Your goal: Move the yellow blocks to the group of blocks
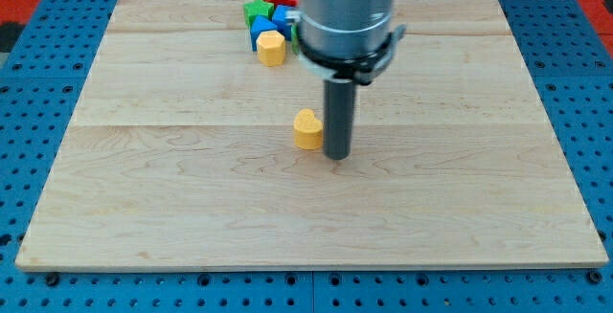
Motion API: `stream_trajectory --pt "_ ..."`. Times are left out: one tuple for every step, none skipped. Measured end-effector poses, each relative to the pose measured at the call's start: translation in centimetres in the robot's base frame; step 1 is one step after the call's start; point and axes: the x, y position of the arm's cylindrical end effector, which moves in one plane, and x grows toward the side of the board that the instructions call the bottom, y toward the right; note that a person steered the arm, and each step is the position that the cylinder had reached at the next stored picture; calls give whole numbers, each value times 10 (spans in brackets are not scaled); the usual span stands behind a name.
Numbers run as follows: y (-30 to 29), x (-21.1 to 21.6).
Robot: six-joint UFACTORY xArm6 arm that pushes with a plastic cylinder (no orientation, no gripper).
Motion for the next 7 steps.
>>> stream_trajectory --pt "-31 -45" --pt "-29 -5" --pt "-30 12" --pt "-95 12" --pt "-108 -12" --pt "-95 -43" --pt "-77 -72"
